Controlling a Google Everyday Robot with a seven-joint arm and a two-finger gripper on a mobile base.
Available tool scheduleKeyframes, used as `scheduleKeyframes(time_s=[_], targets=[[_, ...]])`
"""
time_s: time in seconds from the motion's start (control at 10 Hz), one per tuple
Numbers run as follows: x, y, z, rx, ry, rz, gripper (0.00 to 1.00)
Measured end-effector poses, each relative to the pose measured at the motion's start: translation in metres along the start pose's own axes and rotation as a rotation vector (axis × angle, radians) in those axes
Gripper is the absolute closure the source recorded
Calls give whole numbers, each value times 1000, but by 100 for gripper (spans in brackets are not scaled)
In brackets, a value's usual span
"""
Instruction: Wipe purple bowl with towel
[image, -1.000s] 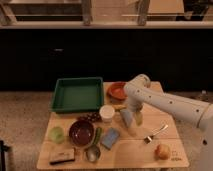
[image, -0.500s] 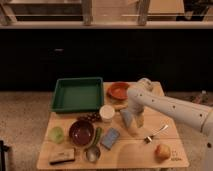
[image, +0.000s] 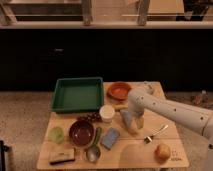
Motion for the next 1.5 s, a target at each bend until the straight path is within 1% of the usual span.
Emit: scheduleKeyframes(time_s=[0.4,0.9,1.1,1.2,1.3,1.5], targets=[[-2,-3,8,-5,-13,-25,20],[-15,-18,17,-1,-25,-80,20],[-16,-19,25,-17,-36,-86,22],[-16,-19,29,-27,-43,-88,29],[-16,-20,29,-29,-48,-89,37],[-16,-19,30,-38,-59,-93,59]])
